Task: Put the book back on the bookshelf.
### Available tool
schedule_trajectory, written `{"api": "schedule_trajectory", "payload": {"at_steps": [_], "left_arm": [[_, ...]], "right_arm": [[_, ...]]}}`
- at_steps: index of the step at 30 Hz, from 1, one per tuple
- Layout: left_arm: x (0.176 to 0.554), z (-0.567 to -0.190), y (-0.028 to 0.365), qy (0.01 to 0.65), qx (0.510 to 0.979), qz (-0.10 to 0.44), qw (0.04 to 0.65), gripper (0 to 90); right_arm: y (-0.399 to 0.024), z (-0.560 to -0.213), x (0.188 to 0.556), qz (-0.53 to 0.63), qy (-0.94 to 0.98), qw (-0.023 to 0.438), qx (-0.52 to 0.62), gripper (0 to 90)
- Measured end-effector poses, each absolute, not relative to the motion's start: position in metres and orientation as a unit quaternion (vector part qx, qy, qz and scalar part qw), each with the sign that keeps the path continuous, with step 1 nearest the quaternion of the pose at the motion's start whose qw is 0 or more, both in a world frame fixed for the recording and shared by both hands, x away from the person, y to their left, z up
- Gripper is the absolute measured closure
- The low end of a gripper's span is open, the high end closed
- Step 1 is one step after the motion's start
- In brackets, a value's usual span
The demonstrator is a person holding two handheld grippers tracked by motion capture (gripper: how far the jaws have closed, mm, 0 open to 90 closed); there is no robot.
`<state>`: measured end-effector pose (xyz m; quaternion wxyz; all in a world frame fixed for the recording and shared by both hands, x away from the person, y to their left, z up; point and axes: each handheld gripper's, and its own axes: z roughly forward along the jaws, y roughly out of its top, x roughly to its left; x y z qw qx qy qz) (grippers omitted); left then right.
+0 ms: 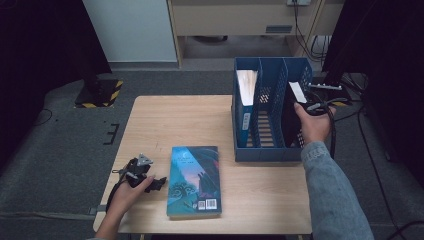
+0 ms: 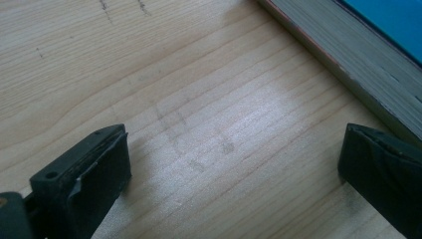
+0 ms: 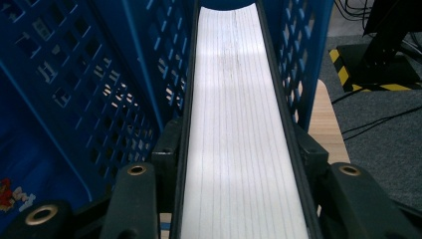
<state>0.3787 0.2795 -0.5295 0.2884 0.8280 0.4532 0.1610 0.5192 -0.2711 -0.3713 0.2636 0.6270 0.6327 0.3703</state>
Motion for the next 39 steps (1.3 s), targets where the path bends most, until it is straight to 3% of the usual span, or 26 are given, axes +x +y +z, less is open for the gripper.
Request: {"api": "schedule_trajectory", "payload": {"at_steps": [18, 39], "left_arm": [[0.378, -0.530, 0.279, 0.455, 0.825, 0.161, 0.294, 0.0], [0.379, -0.530, 0.279, 0.455, 0.825, 0.161, 0.294, 0.0]], "right_arm": [[-0.259, -0.370, 0.512, 0.384, 0.647, 0.255, 0.608, 43.3], [-0.259, -0.364, 0.505, 0.399, 0.670, 0.232, 0.581, 21.3]]}}
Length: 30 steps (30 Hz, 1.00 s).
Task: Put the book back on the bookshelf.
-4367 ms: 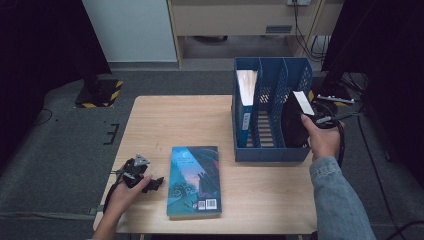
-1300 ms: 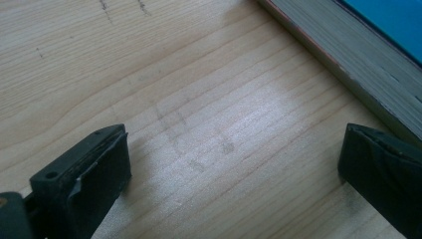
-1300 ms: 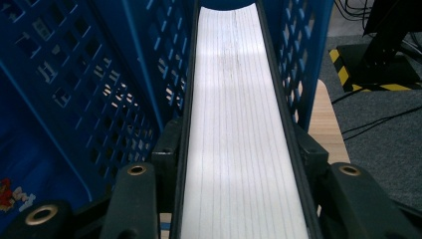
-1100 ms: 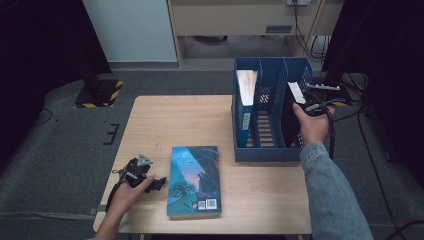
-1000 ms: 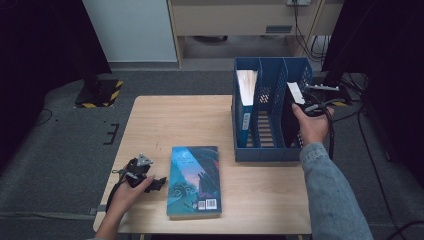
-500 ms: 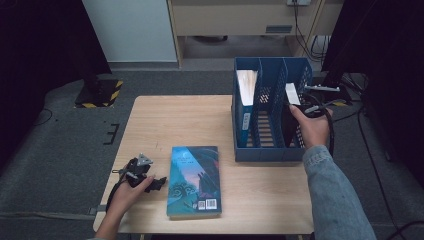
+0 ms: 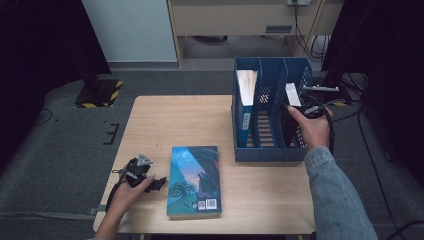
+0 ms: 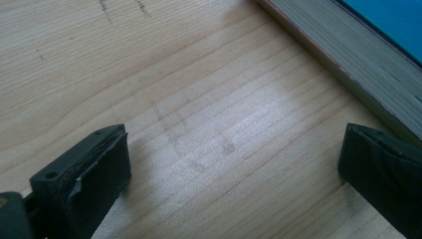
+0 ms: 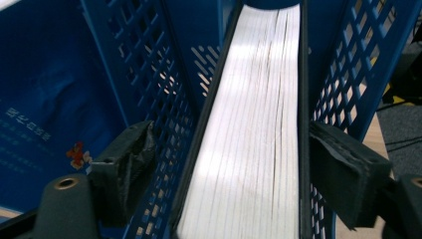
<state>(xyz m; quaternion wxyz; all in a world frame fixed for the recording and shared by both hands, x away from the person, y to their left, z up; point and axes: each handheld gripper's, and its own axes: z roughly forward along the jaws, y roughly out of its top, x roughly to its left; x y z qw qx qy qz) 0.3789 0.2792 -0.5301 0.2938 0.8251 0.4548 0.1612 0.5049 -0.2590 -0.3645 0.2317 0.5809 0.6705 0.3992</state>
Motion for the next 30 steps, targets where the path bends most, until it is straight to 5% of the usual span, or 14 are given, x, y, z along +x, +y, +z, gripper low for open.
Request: {"api": "schedule_trajectory", "payload": {"at_steps": [12, 30], "left_arm": [[0.379, -0.530, 0.279, 0.455, 0.825, 0.161, 0.293, 0.0], [0.379, -0.530, 0.279, 0.455, 0.825, 0.162, 0.295, 0.0]], "right_arm": [[-0.260, -0.351, 0.485, 0.403, 0.686, 0.239, 0.557, 8.8], [-0.271, -0.359, 0.440, 0.421, 0.686, 0.241, 0.542, 6.4]]}}
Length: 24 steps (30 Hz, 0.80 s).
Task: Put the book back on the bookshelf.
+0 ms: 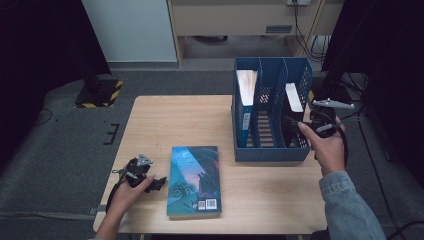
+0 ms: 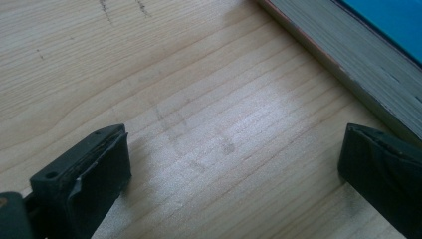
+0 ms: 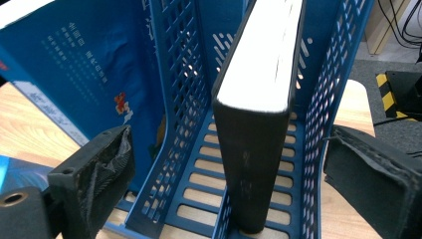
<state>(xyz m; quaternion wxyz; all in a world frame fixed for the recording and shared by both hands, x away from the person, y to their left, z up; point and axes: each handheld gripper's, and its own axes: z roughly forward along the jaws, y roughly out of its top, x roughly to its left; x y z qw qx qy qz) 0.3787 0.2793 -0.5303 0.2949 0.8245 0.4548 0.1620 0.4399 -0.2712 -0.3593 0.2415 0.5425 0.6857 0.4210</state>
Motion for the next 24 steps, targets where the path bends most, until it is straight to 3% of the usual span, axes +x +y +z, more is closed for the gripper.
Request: {"api": "schedule_trajectory", "payload": {"at_steps": [24], "left_arm": [[0.379, -0.531, 0.279, 0.458, 0.821, 0.165, 0.297, 0.0]], "right_arm": [[-0.249, -0.401, 0.380, 0.436, 0.709, 0.210, 0.513, 8.7]]}}
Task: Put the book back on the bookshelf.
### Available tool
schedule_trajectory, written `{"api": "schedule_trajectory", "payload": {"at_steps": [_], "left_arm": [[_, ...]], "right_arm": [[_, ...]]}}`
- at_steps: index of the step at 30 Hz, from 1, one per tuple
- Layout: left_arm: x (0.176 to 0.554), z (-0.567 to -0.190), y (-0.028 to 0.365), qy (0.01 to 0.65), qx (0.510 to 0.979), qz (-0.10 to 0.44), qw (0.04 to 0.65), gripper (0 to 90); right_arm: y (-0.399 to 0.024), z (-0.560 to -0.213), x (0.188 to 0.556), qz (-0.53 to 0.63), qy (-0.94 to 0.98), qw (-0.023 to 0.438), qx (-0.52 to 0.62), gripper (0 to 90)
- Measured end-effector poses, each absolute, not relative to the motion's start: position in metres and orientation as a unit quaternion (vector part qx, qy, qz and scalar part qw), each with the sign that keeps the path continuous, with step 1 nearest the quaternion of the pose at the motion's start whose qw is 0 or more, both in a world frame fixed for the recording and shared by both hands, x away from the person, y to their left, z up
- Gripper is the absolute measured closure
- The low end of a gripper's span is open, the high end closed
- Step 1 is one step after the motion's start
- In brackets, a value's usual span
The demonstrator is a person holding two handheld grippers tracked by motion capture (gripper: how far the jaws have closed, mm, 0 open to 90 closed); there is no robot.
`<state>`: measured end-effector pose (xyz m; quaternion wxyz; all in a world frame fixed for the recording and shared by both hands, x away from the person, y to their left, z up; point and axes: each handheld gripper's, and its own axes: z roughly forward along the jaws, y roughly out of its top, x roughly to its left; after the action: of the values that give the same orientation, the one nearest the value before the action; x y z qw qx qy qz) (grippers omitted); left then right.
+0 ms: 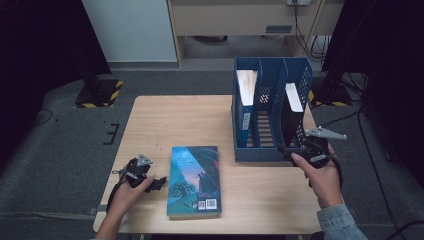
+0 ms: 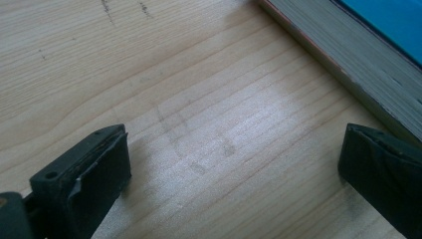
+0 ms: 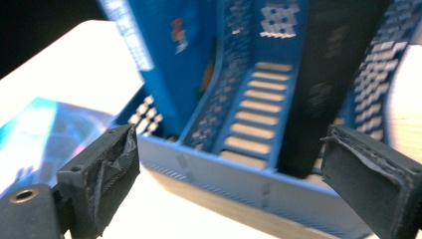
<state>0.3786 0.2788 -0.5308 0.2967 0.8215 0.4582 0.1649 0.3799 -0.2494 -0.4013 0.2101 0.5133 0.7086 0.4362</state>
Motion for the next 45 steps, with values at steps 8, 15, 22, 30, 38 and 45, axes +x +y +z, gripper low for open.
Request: {"api": "schedule_trajectory", "payload": {"at_steps": [8, 15, 22, 30, 38, 45], "left_arm": [[0.378, -0.531, 0.279, 0.460, 0.819, 0.167, 0.299, 0.0], [0.378, -0.531, 0.277, 0.466, 0.817, 0.169, 0.296, 0.0], [0.377, -0.533, 0.277, 0.467, 0.812, 0.175, 0.304, 0.0], [0.376, -0.535, 0.278, 0.462, 0.809, 0.180, 0.316, 0.0], [0.377, -0.535, 0.277, 0.463, 0.807, 0.182, 0.318, 0.0], [0.376, -0.535, 0.277, 0.464, 0.807, 0.182, 0.319, 0.0]], "right_arm": [[-0.217, -0.416, 0.361, 0.437, 0.741, 0.184, 0.476, 10.8], [-0.183, -0.441, 0.356, 0.401, 0.781, 0.158, 0.451, 14.0], [-0.152, -0.465, 0.360, 0.393, 0.803, 0.135, 0.427, 17.9], [-0.114, -0.480, 0.365, 0.377, 0.831, 0.102, 0.396, 19.6], [-0.091, -0.483, 0.373, 0.382, 0.825, 0.106, 0.402, 27.2], [-0.091, -0.486, 0.368, 0.392, 0.819, 0.108, 0.406, 35.5]]}}
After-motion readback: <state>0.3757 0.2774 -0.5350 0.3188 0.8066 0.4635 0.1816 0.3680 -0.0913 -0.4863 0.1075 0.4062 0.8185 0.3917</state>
